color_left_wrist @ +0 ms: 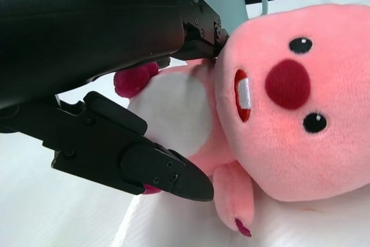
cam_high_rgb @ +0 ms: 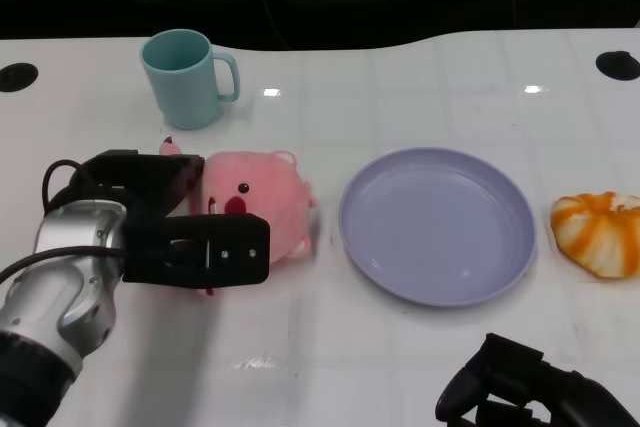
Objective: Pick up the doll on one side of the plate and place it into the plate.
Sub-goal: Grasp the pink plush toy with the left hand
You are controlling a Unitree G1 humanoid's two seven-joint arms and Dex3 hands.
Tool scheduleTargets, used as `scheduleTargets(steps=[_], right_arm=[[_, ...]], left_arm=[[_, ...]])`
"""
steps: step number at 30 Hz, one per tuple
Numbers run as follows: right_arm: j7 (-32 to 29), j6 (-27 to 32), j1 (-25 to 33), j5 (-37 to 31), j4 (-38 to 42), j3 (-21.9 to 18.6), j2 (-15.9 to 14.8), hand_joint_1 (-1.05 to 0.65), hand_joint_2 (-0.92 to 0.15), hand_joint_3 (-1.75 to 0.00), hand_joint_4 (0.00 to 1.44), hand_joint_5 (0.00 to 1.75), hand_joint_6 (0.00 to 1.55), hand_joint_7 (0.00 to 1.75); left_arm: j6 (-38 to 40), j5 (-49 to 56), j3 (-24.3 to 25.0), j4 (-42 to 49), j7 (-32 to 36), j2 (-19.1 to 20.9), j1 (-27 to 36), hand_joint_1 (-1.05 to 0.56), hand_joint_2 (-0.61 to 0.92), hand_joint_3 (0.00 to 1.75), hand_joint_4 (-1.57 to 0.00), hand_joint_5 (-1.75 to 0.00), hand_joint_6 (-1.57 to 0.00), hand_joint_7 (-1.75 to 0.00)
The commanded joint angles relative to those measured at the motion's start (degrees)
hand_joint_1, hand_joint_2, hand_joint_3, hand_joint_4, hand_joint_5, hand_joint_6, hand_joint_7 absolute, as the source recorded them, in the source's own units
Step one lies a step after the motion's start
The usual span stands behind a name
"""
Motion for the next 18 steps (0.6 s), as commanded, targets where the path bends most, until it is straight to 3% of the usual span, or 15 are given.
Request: scheduleTargets(steps=[1,12,15,16,17,18], right_arm=[[0.0,-0.7,0.9,-0.3,-0.8,-0.4,-0.9,-0.26,-0.91,-0.51,0.69,1.75,0.49,1.68],[0.2,-1.3,2.3,0.3,-1.2,-0.6,-1.1,-0.26,-0.91,-0.51,0.69,1.75,0.49,1.67],[0.4,-1.8,2.6,0.5,-1.1,-0.6,-1.2,-0.26,-0.91,-0.51,0.69,1.75,0.50,1.67],[0.5,-1.9,2.7,0.6,-1.1,-0.6,-1.1,-0.26,-0.90,-0.51,0.69,1.75,0.50,1.67],[0.5,-1.8,2.8,0.6,-1.1,-0.6,-1.1,-0.26,-0.90,-0.51,0.69,1.75,0.49,1.67],[0.4,-1.6,2.9,0.6,-1.3,-0.7,-1.1,-0.27,-0.90,-0.51,0.69,1.75,0.49,1.67]], left_arm=[[-1.2,-0.5,-1.3,6.3,2.3,-1.2,-2.2,-0.64,0.86,0.00,-0.11,-0.23,-0.25,-0.01],[-6.2,-2.1,-4.7,23.2,10.0,-5.1,-6.6,-0.60,0.88,0.00,-0.19,-0.20,-0.30,-0.02],[-6.8,-3.5,-4.3,27.0,12.9,-6.5,-7.2,-0.45,0.90,0.01,-0.37,-0.19,-0.41,-0.03],[-7.6,-4.6,-3.5,27.8,14.3,-6.9,-7.0,-0.38,0.91,0.02,-0.50,-0.22,-0.48,-0.04],[-8.3,-5.5,-2.9,28.5,15.5,-7.1,-6.8,-0.29,0.91,0.01,-0.66,-0.48,-0.64,-0.04],[-8.9,-6.0,-2.8,29.5,16.5,-7.3,-6.9,-0.25,0.92,0.01,-0.68,-0.71,-0.72,-0.03]])
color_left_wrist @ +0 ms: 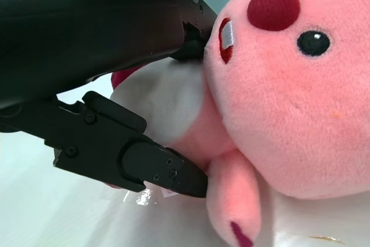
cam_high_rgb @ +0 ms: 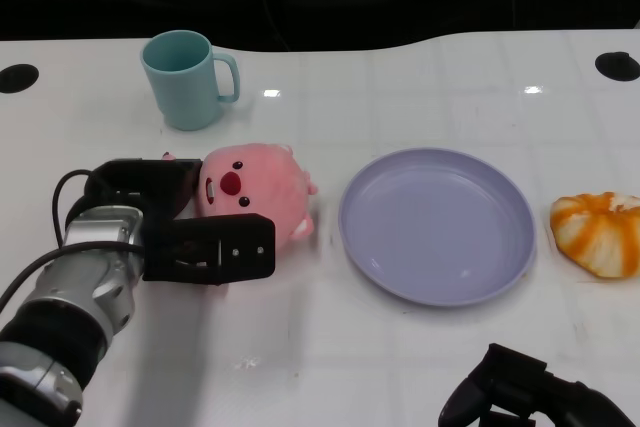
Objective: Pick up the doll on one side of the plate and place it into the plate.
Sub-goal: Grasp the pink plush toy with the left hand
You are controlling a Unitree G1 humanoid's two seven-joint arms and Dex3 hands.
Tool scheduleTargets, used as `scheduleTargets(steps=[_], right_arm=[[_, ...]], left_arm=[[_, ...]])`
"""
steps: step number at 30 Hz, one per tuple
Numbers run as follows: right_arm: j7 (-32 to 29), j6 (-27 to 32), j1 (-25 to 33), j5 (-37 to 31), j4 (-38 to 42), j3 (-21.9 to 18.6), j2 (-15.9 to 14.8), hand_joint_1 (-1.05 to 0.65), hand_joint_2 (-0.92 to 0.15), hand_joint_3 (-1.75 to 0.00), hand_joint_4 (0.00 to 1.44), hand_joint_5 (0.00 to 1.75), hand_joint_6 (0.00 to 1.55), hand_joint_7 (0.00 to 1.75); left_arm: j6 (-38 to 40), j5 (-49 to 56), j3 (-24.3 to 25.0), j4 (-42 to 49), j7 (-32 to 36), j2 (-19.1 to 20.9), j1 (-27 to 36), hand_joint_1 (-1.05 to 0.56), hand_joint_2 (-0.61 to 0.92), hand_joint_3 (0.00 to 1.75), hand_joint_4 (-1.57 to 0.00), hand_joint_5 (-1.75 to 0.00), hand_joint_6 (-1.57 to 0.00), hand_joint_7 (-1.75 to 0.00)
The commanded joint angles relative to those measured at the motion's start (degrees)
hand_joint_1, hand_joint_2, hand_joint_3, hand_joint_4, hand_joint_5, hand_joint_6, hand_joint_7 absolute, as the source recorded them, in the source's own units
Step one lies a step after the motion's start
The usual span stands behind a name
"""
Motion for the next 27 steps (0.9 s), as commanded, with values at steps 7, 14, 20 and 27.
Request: scheduleTargets(steps=[7,14,20,27], right_arm=[[0.3,-1.0,1.4,0.5,-1.0,-0.8,-0.8,-0.27,-0.90,-0.51,0.69,1.75,0.49,1.67],[0.2,-0.6,1.6,0.5,-1.1,-0.7,-1.0,-0.27,-0.90,-0.51,0.69,1.75,0.49,1.68],[0.3,-1.2,1.6,0.8,-0.2,-0.9,-0.8,-0.28,-0.90,-0.51,0.69,1.75,0.49,1.68],[0.3,-1.9,1.2,0.7,0.7,-1.0,-0.7,-0.28,-0.90,-0.50,0.69,1.75,0.49,1.68]], left_arm=[[-5.4,-1.7,-1.5,8.6,6.6,-0.8,1.2,-0.24,0.92,0.24,-0.74,-1.68,-0.87,-0.96],[-8.8,-2.4,-1.7,8.8,11.3,0.1,2.4,-0.24,0.92,0.36,-0.70,-1.75,-0.65,-1.33],[-14.8,-4.0,0.0,8.9,19.7,1.2,4.2,-0.22,0.91,0.36,-0.79,-1.75,-0.58,-1.74],[-17.5,-8.8,4.5,5.5,23.1,1.7,6.7,-0.18,0.74,0.71,-0.86,-1.75,-0.64,-1.75]])
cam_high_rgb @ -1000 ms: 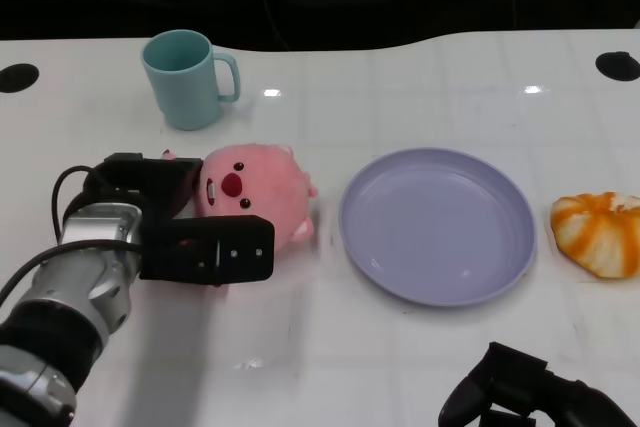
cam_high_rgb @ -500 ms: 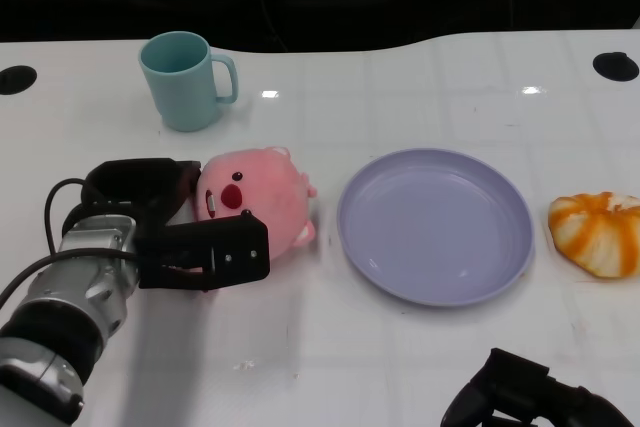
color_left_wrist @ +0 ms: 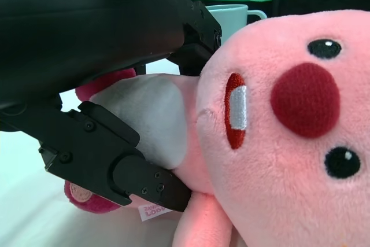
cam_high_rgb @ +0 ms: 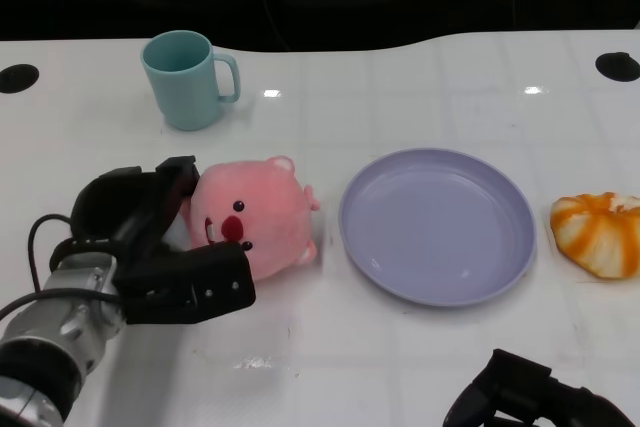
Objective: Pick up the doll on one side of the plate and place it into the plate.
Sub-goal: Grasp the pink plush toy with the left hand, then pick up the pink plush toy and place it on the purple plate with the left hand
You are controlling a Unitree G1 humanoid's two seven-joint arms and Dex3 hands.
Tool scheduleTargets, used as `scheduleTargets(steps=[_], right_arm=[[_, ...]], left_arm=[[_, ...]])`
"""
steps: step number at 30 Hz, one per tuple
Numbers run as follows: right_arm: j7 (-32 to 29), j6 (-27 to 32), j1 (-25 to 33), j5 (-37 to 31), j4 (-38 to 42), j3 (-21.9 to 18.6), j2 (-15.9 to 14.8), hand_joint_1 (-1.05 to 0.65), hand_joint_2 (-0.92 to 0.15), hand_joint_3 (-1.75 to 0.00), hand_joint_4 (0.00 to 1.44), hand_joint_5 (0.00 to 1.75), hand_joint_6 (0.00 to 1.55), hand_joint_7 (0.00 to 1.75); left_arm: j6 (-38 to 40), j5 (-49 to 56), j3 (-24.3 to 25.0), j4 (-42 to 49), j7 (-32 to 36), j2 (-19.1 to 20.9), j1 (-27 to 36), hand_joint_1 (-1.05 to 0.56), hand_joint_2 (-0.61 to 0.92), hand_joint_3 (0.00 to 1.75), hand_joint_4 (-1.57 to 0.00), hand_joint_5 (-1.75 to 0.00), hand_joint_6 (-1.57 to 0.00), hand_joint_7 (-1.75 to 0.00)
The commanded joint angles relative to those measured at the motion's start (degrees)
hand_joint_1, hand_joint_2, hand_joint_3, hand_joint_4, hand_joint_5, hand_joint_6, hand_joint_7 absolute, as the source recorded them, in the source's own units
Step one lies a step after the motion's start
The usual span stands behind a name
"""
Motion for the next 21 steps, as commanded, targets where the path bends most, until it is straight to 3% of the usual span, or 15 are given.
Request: scheduleTargets(steps=[1,6,11,21], right_arm=[[0.2,-1.3,0.0,0.2,0.9,-0.5,-0.4,-0.28,-0.90,-0.50,0.69,1.75,0.49,1.68],[0.5,-2.1,-0.4,0.0,1.8,-1.0,-0.7,-0.28,-0.90,-0.50,0.68,1.75,0.48,1.68],[1.2,-2.3,-0.5,0.2,2.0,-1.2,-1.0,-0.28,-0.90,-0.50,0.68,1.75,0.49,1.68],[1.6,-2.6,-0.2,0.0,2.0,-1.0,-1.1,-0.28,-0.91,-0.49,0.68,1.75,0.48,1.67]], left_arm=[[-0.7,-2.9,2.6,-2.2,-0.6,0.6,2.6,-0.18,0.72,0.75,-0.87,-1.75,-0.64,-1.75],[1.3,-7.7,6.7,-10.2,-4.7,0.2,5.2,-0.17,0.66,0.90,-0.88,-1.75,-0.68,-1.75],[4.1,-10.7,9.9,-22.9,-8.8,-0.2,8.5,-0.16,0.52,1.16,-0.91,-1.75,-0.74,-1.75],[6.4,-11.5,11.1,-39.3,-12.9,-2.1,9.6,-0.12,0.38,1.40,-0.94,-1.75,-0.81,-1.75]])
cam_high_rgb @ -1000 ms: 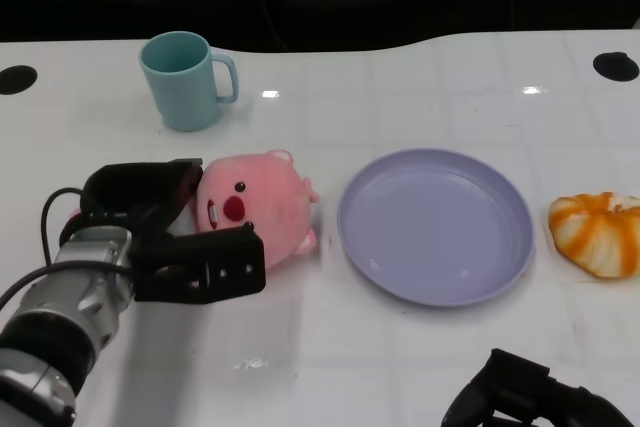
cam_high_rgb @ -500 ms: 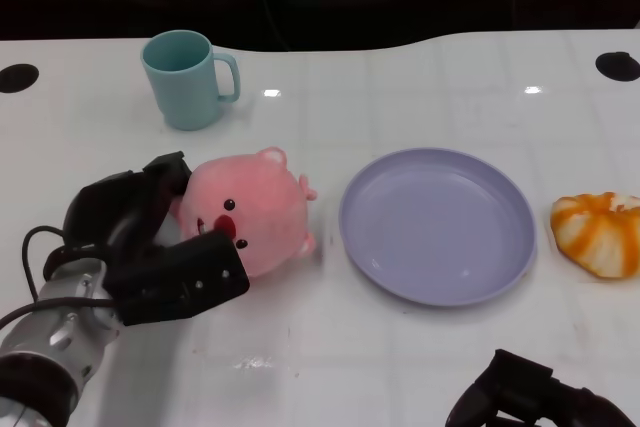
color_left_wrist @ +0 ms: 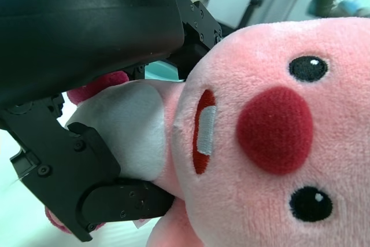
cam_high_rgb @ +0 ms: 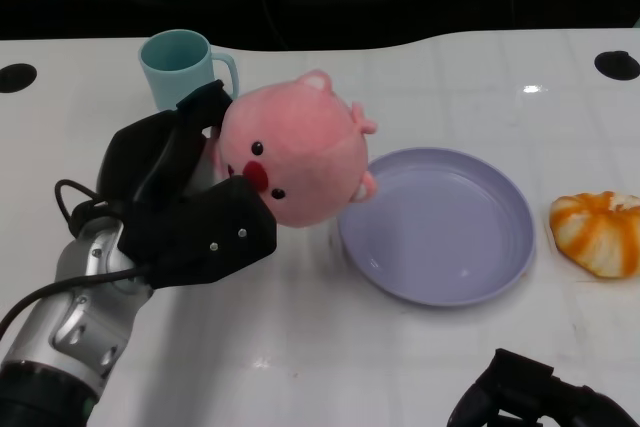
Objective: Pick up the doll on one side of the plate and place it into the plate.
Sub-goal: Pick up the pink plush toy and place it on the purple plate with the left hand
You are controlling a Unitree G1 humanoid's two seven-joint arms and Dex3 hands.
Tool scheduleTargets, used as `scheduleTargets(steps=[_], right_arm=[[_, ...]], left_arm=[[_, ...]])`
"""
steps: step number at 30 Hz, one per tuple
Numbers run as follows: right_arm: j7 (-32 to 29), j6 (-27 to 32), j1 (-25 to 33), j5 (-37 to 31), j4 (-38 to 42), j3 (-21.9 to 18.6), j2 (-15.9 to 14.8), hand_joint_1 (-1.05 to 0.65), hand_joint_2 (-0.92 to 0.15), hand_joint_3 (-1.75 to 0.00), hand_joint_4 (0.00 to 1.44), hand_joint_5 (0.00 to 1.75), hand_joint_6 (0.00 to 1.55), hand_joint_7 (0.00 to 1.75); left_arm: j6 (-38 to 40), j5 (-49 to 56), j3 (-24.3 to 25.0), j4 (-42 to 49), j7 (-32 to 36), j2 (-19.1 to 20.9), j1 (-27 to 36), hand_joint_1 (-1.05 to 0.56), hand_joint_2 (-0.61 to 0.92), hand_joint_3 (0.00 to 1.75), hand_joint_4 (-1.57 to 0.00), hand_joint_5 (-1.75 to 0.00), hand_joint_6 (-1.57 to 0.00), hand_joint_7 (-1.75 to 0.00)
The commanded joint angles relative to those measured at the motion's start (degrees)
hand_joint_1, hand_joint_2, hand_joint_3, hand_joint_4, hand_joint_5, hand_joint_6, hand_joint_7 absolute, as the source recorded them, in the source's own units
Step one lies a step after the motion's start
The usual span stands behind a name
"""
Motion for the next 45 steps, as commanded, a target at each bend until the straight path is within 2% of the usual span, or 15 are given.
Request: scheduleTargets(steps=[1,10,20,27,30,32,33,34,35,36,37,38,40,43,45], right_arm=[[0.2,-0.6,0.5,0.1,0.0,-0.1,-0.7,-0.28,-0.91,-0.49,0.68,1.75,0.48,1.67],[0.1,-1.2,0.5,-0.2,0.3,0.0,-0.6,-0.26,-0.91,-0.48,0.68,1.75,0.49,1.67],[0.1,-1.3,0.5,-0.4,0.1,0.1,-0.8,-0.27,-0.91,-0.48,0.69,1.75,0.50,1.67],[-0.3,-0.6,-0.1,-0.5,-0.6,0.3,-0.7,-0.27,-0.91,-0.47,0.68,1.75,0.50,1.67],[-0.5,-0.8,-0.7,-1.2,0.0,0.9,-0.6,-0.27,-0.90,-0.47,0.69,1.75,0.50,1.67],[-0.5,-0.6,-1.4,-1.9,0.3,1.2,-0.8,-0.29,-0.90,-0.47,0.70,1.75,0.51,1.67],[-0.5,-0.2,-1.8,-2.0,0.3,1.3,-0.7,-0.29,-0.90,-0.47,0.70,1.75,0.51,1.67],[-0.5,0.1,-1.9,-1.5,0.4,1.3,-0.4,-0.28,-0.90,-0.47,0.70,1.75,0.52,1.67],[-0.6,0.3,-1.9,-1.2,0.4,1.4,-0.2,-0.28,-0.90,-0.47,0.70,1.75,0.52,1.67],[-0.7,0.4,-1.9,-1.1,0.4,1.4,0.0,-0.27,-0.90,-0.47,0.70,1.75,0.52,1.67],[-0.8,0.5,-1.8,-1.0,0.2,1.3,0.0,-0.28,-0.90,-0.48,0.69,1.75,0.51,1.67],[-0.9,0.6,-1.7,-1.1,-0.1,1.3,-0.1,-0.28,-0.90,-0.48,0.69,1.75,0.51,1.67],[-0.9,0.9,-1.7,-1.2,-0.5,1.0,-0.3,-0.29,-0.90,-0.48,0.69,1.75,0.51,1.67],[-0.9,0.9,-1.7,-1.1,-0.9,0.9,-0.2,-0.30,-0.90,-0.49,0.70,1.75,0.51,1.67],[-0.9,1.0,-1.7,-1.2,-1.2,0.9,-0.3,-0.30,-0.91,-0.49,0.70,1.75,0.51,1.67]], left_arm=[[0.9,-0.7,0.6,-3.7,-1.7,-1.0,0.0,-0.13,0.36,1.43,-0.95,-1.75,-0.81,-1.75],[3.7,2.9,-4.4,-3.8,-5.1,-6.8,-6.3,-0.15,0.31,1.47,-0.98,-1.75,-0.81,-1.71],[3.8,7.8,-10.9,6.3,-5.4,-13.3,-14.1,-0.20,0.35,1.31,-0.97,-1.75,-0.79,-1.75],[4.7,8.5,-12.2,13.0,-6.0,-16.5,-18.0,-0.19,0.46,1.09,-0.95,-1.75,-0.75,-1.75],[4.2,8.1,-12.0,15.6,-5.9,-17.0,-19.1,-0.16,0.45,1.10,-0.94,-1.75,-0.75,-1.75],[3.9,7.8,-11.8,16.8,-5.9,-17.1,-19.4,-0.15,0.41,1.13,-0.92,-1.75,-0.74,-1.64],[3.9,7.7,-11.7,17.2,-6.0,-17.1,-19.5,-0.16,0.40,1.13,-0.92,-1.75,-0.77,-1.47],[4.1,7.7,-11.8,17.2,-6.4,-17.0,-19.6,-0.19,0.41,1.09,-0.88,-1.75,-0.81,-1.19],[4.5,7.8,-11.9,17.0,-7.2,-16.8,-19.6,-0.21,0.43,1.03,-0.85,-1.75,-0.83,-1.00],[5.3,8.0,-12.3,16.5,-8.7,-16.5,-19.6,-0.22,0.47,0.95,-0.82,-1.75,-0.85,-0.84],[5.8,8.1,-12.5,15.9,-10.1,-16.1,-19.5,-0.26,0.57,0.74,-0.75,-1.67,-0.81,-0.59],[6.2,8.0,-12.6,15.1,-11.7,-15.7,-19.3,-0.28,0.66,0.58,-0.71,-1.61,-0.81,-0.43],[6.5,7.6,-12.7,13.7,-15.1,-14.8,-19.0,-0.34,0.83,0.28,-0.51,-1.32,-0.72,-0.15],[6.8,8.6,-14.0,11.9,-19.3,-12.8,-18.5,-0.51,0.91,0.22,-0.34,-0.61,-0.51,-0.02],[6.8,8.8,-14.4,10.7,-20.9,-11.7,-18.0,-0.57,0.92,0.23,-0.26,-0.47,-0.42,0.00]])
